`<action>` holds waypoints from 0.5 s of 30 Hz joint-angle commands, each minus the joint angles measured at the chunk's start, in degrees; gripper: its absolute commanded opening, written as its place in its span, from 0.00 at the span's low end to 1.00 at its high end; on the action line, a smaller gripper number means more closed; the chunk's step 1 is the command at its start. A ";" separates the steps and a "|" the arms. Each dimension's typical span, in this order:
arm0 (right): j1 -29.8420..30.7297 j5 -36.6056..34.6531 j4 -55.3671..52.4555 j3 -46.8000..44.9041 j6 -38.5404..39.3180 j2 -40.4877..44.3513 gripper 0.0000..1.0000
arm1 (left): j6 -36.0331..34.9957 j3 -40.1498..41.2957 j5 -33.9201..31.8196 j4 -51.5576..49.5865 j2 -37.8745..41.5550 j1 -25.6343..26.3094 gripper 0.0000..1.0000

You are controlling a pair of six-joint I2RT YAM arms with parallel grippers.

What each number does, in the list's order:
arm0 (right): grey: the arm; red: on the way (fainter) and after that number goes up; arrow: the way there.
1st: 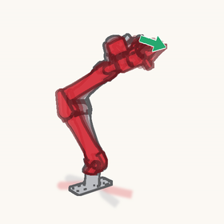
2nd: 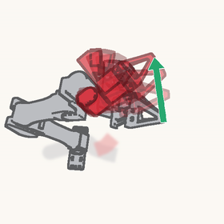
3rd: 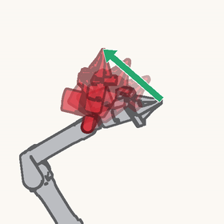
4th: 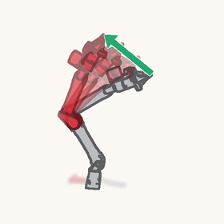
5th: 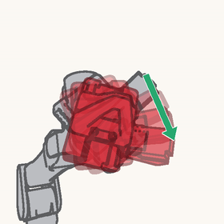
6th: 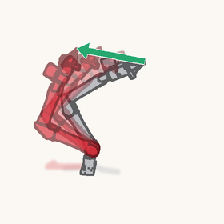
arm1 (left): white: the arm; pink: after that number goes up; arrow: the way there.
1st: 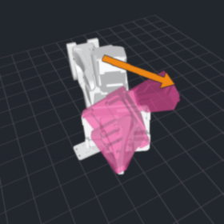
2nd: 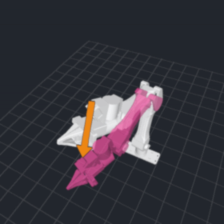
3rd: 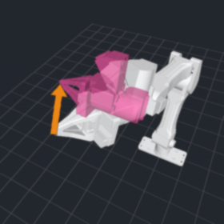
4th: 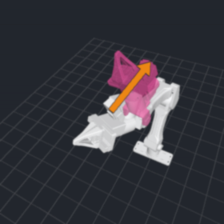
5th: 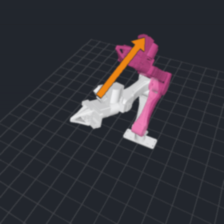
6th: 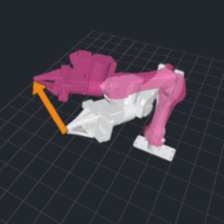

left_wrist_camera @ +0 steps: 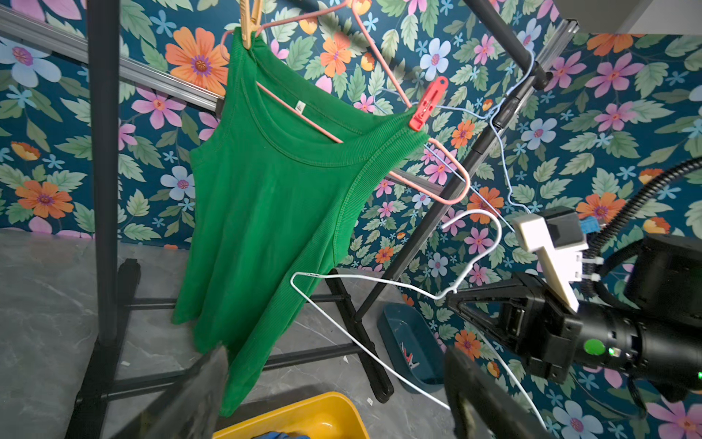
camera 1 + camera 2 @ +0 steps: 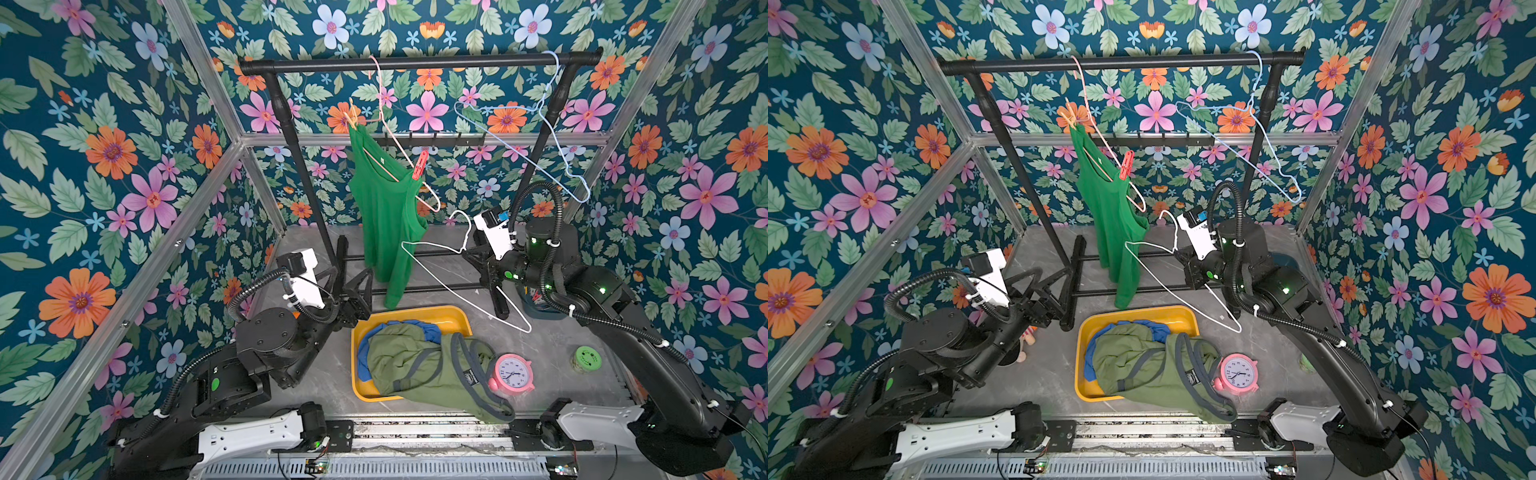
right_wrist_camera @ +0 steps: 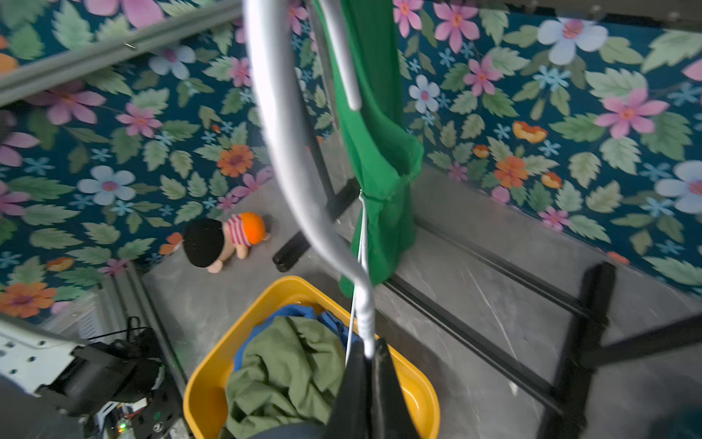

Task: Remove the clothespins securing tank tops to the hanger
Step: Remove the tank top from the hanger, then place the hanger on the clothesline.

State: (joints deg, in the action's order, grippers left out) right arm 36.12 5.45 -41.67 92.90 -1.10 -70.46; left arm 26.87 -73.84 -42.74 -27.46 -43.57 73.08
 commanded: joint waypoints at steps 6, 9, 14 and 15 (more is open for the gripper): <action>-1.94 -12.87 -5.05 6.05 0.71 -0.32 0.00 | -2.79 0.28 2.31 2.14 -1.16 -0.04 0.92; -2.00 -16.35 -7.91 11.72 2.32 -3.58 0.00 | -2.88 0.60 3.18 2.74 -1.40 -0.03 0.92; -2.01 -19.75 -14.57 19.35 5.51 -9.40 0.00 | -2.27 2.00 4.20 2.92 -0.89 -0.04 0.92; -1.98 -19.80 -14.03 19.84 5.99 -9.71 0.00 | -2.26 2.32 4.16 3.06 -0.74 -0.04 0.92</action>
State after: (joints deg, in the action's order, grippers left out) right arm 34.15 -11.14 -52.86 111.24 2.13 -79.35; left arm 25.15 -71.96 -39.05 -26.13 -44.71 73.08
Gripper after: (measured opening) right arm 0.059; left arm 0.922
